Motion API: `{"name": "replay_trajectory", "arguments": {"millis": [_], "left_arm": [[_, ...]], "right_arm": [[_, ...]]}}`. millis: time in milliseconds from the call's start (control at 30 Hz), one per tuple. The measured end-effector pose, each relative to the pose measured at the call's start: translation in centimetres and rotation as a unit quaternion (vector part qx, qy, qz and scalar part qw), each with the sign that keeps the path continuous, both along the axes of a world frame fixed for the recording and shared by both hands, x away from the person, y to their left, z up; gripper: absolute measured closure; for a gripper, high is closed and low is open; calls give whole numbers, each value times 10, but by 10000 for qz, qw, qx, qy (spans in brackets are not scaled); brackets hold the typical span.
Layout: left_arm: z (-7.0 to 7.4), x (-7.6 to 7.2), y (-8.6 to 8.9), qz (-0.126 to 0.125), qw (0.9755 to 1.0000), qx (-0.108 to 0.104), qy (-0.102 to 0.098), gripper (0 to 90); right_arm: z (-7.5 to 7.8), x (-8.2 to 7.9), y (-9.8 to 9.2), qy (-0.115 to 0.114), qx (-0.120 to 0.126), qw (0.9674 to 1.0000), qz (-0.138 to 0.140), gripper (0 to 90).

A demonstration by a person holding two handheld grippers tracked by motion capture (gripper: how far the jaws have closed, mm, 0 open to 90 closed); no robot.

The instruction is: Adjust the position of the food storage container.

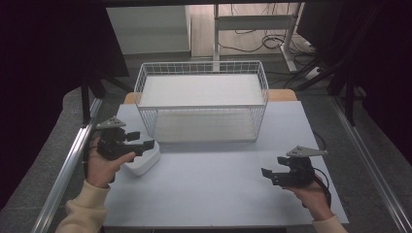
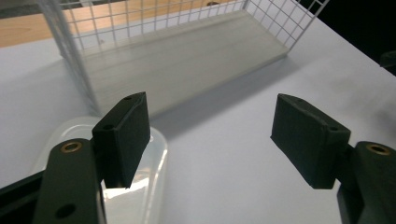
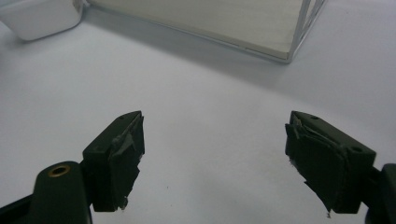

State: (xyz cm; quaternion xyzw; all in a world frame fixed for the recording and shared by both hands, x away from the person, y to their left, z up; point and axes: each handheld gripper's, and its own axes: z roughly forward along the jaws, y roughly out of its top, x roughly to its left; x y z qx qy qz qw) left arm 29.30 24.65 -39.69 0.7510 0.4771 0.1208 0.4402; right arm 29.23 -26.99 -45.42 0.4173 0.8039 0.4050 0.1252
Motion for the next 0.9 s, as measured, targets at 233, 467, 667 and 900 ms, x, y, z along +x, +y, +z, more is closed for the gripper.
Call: {"name": "replay_trajectory", "arguments": {"millis": [233, 467, 667, 900], "left_arm": [[-4, 14, 18, 212, 9998, 34, 55, 290], [-11, 31, 36, 378, 9991, 142, 144, 312], [-24, 51, 52, 479, 9981, 281, 285, 368], [-38, 73, 69, 625, 9954, 512, 510, 475]], "right_arm": [[-3, -1, 1, 30, -78, 10000, 9, 193], [-4, -1, 1, 42, -109, 9999, -18, 193], [-8, 1, 1, 97, -170, 9998, -20, 194], [-11, 1, 2, 122, -219, 9997, -19, 193]]}}
